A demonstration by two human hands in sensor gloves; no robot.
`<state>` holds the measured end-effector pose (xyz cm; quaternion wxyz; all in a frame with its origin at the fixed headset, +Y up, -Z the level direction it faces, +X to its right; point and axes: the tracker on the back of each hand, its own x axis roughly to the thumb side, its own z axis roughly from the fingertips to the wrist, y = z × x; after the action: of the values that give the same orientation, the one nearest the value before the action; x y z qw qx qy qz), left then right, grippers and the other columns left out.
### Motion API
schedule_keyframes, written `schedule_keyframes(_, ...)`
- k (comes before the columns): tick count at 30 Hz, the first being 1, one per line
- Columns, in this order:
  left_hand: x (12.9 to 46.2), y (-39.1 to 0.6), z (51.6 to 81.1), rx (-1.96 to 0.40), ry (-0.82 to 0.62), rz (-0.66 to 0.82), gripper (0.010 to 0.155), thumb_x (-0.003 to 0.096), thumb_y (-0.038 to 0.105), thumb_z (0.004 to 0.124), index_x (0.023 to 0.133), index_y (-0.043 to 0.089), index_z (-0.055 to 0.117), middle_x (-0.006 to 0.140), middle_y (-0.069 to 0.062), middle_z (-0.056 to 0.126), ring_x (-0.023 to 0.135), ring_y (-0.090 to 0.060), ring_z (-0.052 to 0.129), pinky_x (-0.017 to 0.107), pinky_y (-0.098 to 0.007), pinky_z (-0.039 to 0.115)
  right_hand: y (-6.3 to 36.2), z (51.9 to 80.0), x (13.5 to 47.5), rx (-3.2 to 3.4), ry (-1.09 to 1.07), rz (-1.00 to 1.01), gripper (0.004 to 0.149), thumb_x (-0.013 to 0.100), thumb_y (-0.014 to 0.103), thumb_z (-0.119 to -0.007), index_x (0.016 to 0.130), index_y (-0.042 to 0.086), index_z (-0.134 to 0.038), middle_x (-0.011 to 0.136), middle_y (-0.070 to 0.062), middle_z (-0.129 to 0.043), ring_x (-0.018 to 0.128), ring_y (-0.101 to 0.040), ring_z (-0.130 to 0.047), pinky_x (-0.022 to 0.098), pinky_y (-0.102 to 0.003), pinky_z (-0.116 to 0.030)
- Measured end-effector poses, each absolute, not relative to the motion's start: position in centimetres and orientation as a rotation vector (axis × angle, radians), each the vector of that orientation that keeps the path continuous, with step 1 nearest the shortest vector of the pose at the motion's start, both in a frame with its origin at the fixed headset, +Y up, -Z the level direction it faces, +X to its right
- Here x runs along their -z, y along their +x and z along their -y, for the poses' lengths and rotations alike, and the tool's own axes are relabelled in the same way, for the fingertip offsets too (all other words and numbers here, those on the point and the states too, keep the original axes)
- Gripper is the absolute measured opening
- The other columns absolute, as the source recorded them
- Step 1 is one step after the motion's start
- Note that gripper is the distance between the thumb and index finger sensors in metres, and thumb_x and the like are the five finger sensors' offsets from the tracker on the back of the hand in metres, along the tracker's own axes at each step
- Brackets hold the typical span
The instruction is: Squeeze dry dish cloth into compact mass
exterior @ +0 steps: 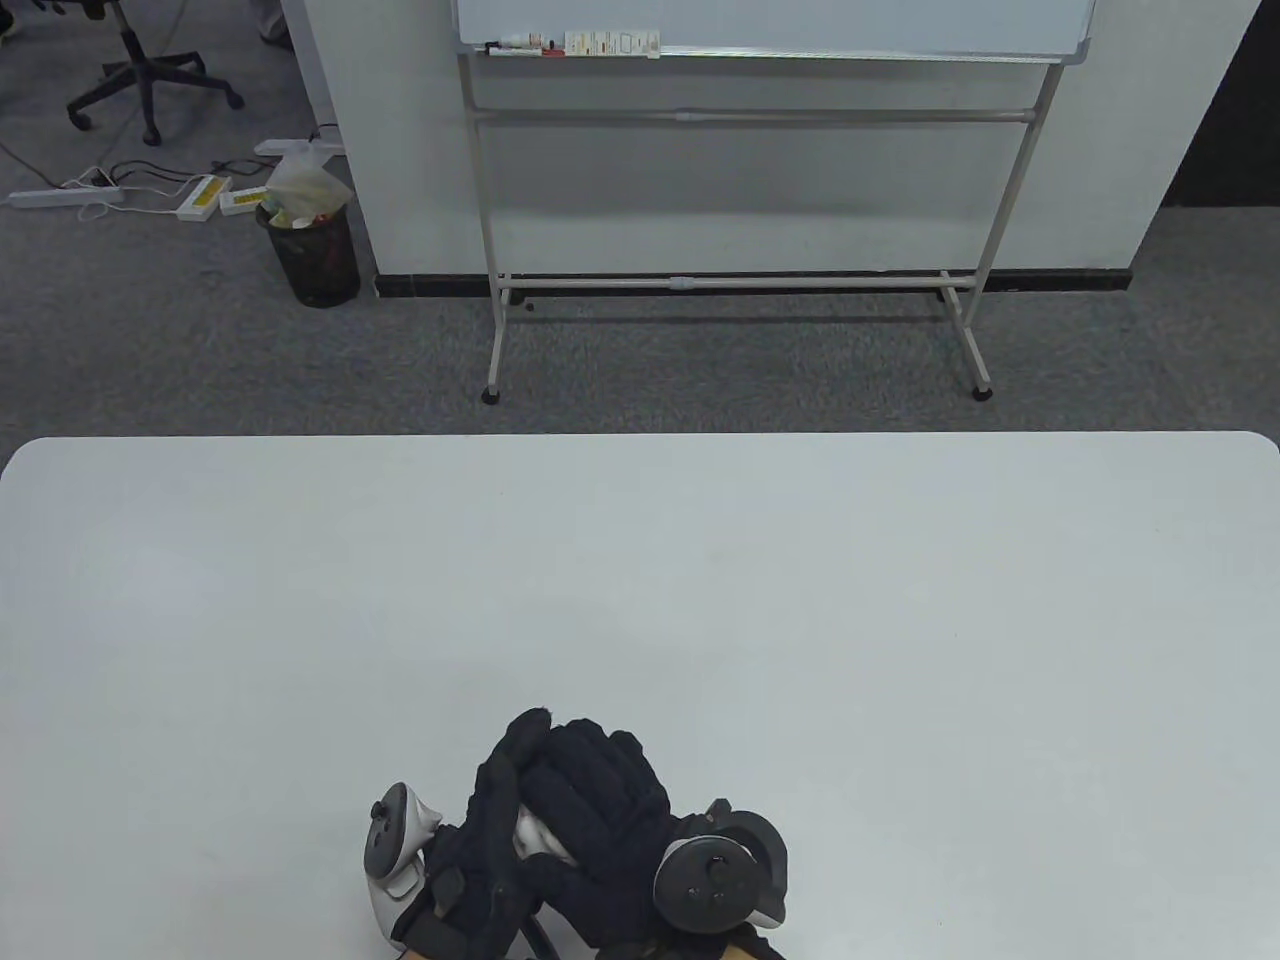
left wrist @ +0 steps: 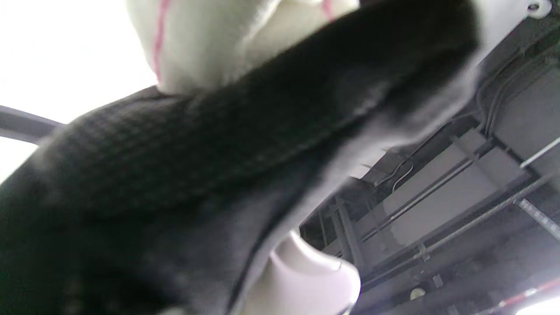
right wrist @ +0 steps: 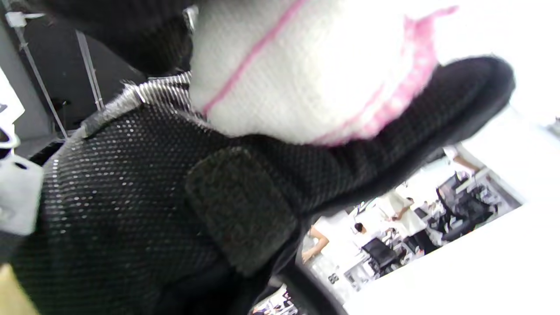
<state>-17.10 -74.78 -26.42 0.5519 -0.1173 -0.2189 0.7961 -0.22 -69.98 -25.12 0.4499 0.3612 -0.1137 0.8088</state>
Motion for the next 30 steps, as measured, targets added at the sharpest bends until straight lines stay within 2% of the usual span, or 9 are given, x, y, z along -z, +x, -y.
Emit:
schedule_keyframes(5, 26.0, -16.0, 74.6, -1.8, -0.331, 0.543, 0.076, 0.0571, 0.066, 0.046, 0.11, 0.022, 0.014, 0.112, -0.022, 0.007, 0.098, -0.059, 0.024, 0.071, -0.063, 0.044, 0.1, 70.2, 25.6, -1.931, 0.835, 0.198, 0.081, 0.044, 0.07, -0.05, 0.107, 0.028, -0.023, 0.114, -0.002, -0.012, 0.109, -0.03, -0.003, 0.07, -0.06, -0.003)
schedule_keyframes(7, 26.0, -15.7, 74.3, -1.752, -0.327, 0.55, 0.076, 0.0569, 0.066, 0.05, 0.109, 0.018, 0.022, 0.112, -0.023, 0.021, 0.096, -0.058, 0.037, 0.069, -0.063, 0.05, 0.5, 70.3, 25.6, -1.934, 0.827, 0.173, 0.082, 0.043, 0.072, -0.047, 0.107, 0.029, -0.019, 0.114, -0.001, -0.01, 0.109, -0.029, 0.0, 0.069, -0.059, -0.002)
schedule_keyframes(10, 26.1, -15.8, 73.6, -1.649, -0.223, 0.511, 0.07, 0.0569, 0.064, 0.055, 0.102, 0.013, 0.04, 0.103, -0.021, 0.051, 0.088, -0.048, 0.066, 0.061, -0.058, 0.067, 0.8, 70.4, 25.6, -1.898, 0.808, 0.147, 0.083, 0.043, 0.072, -0.048, 0.107, 0.028, -0.018, 0.113, -0.001, -0.008, 0.108, -0.029, 0.001, 0.069, -0.059, -0.001)
schedule_keyframes(16, 26.2, -17.2, 72.9, -1.611, -0.1, 0.444, 0.052, 0.0576, 0.054, 0.062, 0.09, 0.013, 0.059, 0.086, -0.012, 0.073, 0.071, -0.038, 0.084, 0.05, -0.05, 0.078, 0.1, 70.4, 25.5, -1.814, 0.771, 0.103, 0.082, 0.047, 0.069, -0.052, 0.108, 0.023, -0.022, 0.114, -0.005, -0.015, 0.11, -0.036, -0.016, 0.071, -0.063, -0.011)
schedule_keyframes(22, 25.8, -18.3, 71.7, -1.465, 0.077, 0.382, 0.046, 0.0576, 0.049, 0.064, 0.09, 0.017, 0.064, 0.084, -0.009, 0.075, 0.07, -0.035, 0.085, 0.05, -0.05, 0.078, 0.5, 71.0, 26.0, -1.675, 0.607, 0.036, 0.084, 0.049, 0.067, -0.058, 0.106, 0.022, -0.015, 0.112, -0.01, -0.013, 0.108, -0.043, -0.024, 0.071, -0.066, -0.018)
schedule_keyframes(25, 25.5, -17.8, 71.0, -1.433, 0.074, 0.475, 0.045, 0.058, 0.046, 0.063, 0.092, 0.017, 0.063, 0.087, -0.009, 0.073, 0.073, -0.036, 0.083, 0.052, -0.051, 0.076, 1.3, 72.1, 26.8, -1.546, 0.494, -0.107, 0.084, 0.049, 0.066, -0.06, 0.106, 0.022, -0.016, 0.11, -0.013, -0.01, 0.106, -0.047, -0.024, 0.07, -0.067, -0.021)
schedule_keyframes(27, 25.3, -17.2, 70.9, -1.411, 0.085, 0.506, 0.045, 0.0577, 0.042, 0.062, 0.095, 0.018, 0.059, 0.09, -0.011, 0.071, 0.076, -0.038, 0.081, 0.054, -0.052, 0.075, 1.1, 72.8, 26.9, -1.464, 0.508, -0.19, 0.086, 0.049, 0.067, -0.059, 0.105, 0.023, -0.011, 0.107, -0.016, -0.002, 0.101, -0.057, -0.023, 0.068, -0.071, -0.036)
schedule_keyframes(29, 25.2, -16.9, 70.9, -1.372, 0.125, 0.514, 0.047, 0.0572, 0.038, 0.059, 0.1, 0.02, 0.051, 0.096, -0.012, 0.066, 0.083, -0.04, 0.077, 0.057, -0.051, 0.074, 1.0, 73.2, 26.8, -1.454, 0.493, -0.214, 0.085, 0.049, 0.067, -0.057, 0.104, 0.023, -0.009, 0.106, -0.019, -0.004, 0.099, -0.06, -0.029, 0.065, -0.071, -0.046)
schedule_keyframes(30, 25.3, -16.8, 70.9, -1.377, 0.114, 0.528, 0.049, 0.0573, 0.037, 0.058, 0.102, 0.02, 0.046, 0.1, -0.013, 0.059, 0.09, -0.042, 0.068, 0.061, -0.053, 0.069, 0.9, 73.3, 26.8, -1.448, 0.496, -0.223, 0.085, 0.049, 0.067, -0.056, 0.103, 0.023, -0.008, 0.106, -0.02, -0.003, 0.099, -0.06, -0.03, 0.065, -0.071, -0.048)
